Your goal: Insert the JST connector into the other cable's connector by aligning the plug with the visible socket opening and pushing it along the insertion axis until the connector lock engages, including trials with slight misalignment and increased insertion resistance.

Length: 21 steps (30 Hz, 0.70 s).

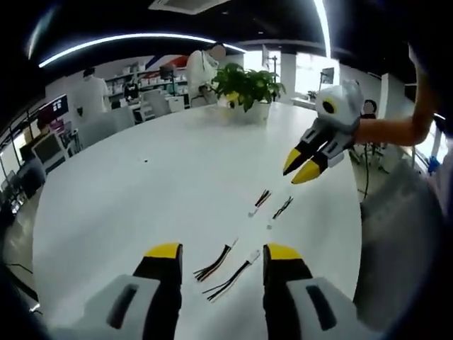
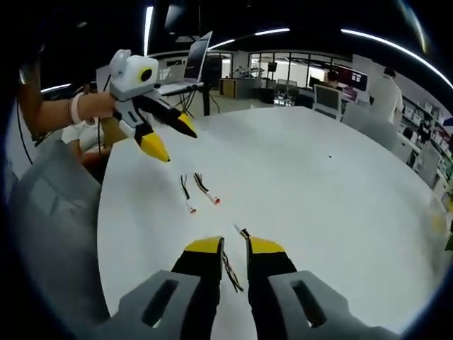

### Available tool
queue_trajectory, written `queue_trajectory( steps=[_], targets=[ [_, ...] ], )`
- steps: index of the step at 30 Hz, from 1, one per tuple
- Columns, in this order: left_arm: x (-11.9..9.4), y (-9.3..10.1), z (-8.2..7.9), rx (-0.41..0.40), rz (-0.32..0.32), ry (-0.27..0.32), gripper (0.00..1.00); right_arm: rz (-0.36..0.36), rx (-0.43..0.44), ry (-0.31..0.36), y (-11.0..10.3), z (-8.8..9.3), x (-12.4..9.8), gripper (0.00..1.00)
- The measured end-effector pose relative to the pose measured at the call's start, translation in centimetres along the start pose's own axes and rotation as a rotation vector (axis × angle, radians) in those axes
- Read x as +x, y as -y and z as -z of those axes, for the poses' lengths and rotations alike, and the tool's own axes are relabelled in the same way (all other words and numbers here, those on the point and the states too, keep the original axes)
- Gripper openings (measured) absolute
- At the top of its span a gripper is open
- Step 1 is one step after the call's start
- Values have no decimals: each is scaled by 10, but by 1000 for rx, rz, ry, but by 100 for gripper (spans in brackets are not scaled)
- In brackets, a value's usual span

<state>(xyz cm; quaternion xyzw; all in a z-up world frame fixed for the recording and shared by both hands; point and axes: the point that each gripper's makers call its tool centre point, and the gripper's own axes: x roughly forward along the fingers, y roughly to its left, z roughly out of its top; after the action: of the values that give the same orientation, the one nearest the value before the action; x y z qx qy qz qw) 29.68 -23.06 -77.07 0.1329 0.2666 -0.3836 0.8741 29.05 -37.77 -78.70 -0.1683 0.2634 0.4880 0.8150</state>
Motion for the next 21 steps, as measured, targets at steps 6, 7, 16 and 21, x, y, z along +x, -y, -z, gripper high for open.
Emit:
queue_trajectory(
  steps=[6, 7, 16, 21],
  targets=[
    [17, 2, 3, 13, 52, -3, 37, -36, -30, -3, 1, 0, 11, 13],
    [20, 4, 2, 11, 62, -1, 36, -44, -35, -5, 1, 1, 13, 13],
    [37, 1, 14, 4, 102, -28, 33, -132, -47, 37, 2, -3, 28, 14],
    [44, 0, 16, -9, 129, -20, 31, -192, -64, 23, 2, 4, 37, 14]
  ],
)
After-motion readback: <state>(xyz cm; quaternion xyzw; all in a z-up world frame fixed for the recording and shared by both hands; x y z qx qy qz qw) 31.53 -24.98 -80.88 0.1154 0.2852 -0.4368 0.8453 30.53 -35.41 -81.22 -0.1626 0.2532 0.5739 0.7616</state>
